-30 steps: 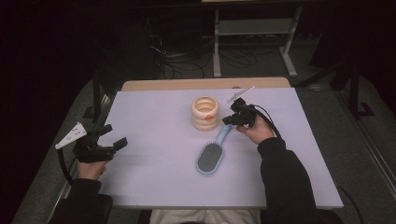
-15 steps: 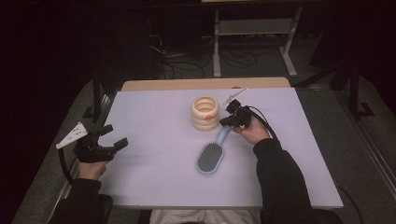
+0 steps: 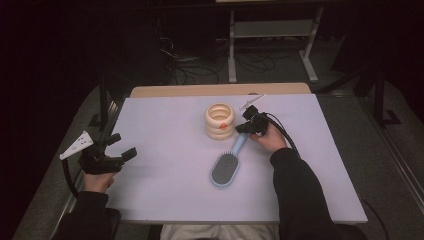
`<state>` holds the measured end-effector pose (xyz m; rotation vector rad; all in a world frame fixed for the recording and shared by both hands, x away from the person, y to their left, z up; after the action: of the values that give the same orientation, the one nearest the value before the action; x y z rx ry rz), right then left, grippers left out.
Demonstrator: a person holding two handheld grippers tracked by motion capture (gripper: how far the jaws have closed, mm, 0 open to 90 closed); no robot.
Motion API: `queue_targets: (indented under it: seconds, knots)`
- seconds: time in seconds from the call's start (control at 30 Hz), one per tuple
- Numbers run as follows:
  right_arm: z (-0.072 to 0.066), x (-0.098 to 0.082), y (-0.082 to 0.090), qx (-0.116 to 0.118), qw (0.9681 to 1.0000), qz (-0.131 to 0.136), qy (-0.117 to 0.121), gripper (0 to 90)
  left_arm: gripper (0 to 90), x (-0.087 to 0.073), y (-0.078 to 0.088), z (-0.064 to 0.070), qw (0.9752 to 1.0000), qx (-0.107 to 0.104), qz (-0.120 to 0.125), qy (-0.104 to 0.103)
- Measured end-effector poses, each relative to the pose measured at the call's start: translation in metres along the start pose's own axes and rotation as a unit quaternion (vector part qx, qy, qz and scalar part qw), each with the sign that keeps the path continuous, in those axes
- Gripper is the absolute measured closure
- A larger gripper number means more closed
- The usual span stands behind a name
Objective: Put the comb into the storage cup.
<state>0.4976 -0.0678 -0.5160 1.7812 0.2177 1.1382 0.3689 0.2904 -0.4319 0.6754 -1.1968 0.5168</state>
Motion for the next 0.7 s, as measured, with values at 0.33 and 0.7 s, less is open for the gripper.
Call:
queue_targets:
  seconds: [0.33,0.7]
  knots:
    - [0.0022,0.0004,-0.0062,-0.001,1.0000,-0.007,0.001,88.5,0.0,-0.0001,-0.0002,0.0002,1.0000,-0.001,-0.001,-0.001]
    - [0.0049,-0.0036,-0.0020,-0.005,0.9999,-0.013,-0.002,88.5,0.0,-0.0012,-0.0009,0.0010,1.0000,-0.003,-0.005,-0.001]
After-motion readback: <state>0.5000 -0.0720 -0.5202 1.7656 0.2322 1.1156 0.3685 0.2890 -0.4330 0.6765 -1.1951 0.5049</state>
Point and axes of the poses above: each handheld gripper's, and its own axes: y roughly backward along the jaws, x roughly out of its top, z roughly to its right, the point moved 10 cm from there along -y, roughly forward along the jaws, and after that the axes turned 2 degrees about -z, right-handed, at the moved point
